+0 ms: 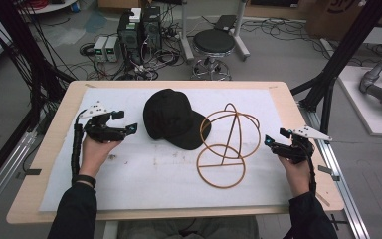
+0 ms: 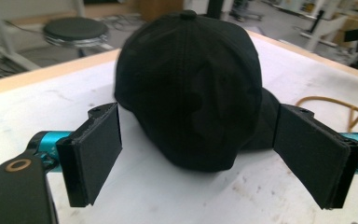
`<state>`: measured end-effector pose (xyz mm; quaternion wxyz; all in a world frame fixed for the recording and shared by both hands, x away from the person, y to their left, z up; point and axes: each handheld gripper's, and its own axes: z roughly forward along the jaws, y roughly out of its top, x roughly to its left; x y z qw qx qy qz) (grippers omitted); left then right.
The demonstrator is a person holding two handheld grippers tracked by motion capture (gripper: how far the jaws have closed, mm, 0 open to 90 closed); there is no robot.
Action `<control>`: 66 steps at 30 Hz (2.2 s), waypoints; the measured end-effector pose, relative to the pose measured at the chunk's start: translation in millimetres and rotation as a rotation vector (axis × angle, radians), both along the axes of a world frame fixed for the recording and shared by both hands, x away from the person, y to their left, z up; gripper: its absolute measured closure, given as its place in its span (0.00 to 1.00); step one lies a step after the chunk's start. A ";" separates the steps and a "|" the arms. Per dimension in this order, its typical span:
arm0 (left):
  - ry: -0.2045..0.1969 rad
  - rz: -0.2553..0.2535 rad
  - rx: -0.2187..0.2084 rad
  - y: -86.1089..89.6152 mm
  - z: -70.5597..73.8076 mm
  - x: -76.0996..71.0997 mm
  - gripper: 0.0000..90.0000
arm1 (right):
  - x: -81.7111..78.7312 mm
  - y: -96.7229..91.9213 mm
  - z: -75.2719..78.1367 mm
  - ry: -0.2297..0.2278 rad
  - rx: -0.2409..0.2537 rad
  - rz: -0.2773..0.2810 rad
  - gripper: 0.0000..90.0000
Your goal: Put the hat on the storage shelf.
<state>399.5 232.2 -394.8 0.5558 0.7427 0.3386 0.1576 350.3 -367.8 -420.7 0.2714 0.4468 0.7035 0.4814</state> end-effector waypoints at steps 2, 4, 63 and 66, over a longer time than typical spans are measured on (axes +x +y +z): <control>0.022 -0.006 0.010 -3.6 0.1 10.7 0.18 | -0.2 0.5 0.6 -0.001 0.001 0.000 0.31; 0.048 -0.011 0.023 -6.7 -0.6 21.4 0.18 | 0.0 0.9 0.5 0.000 0.002 0.004 0.31; -0.058 -0.257 0.008 -35.6 49.9 31.5 0.97 | 0.7 3.2 -2.9 0.017 -0.031 0.000 0.32; -0.077 -0.259 0.000 -34.9 60.4 27.7 0.97 | 0.6 3.6 -2.6 0.016 -0.030 -0.001 0.32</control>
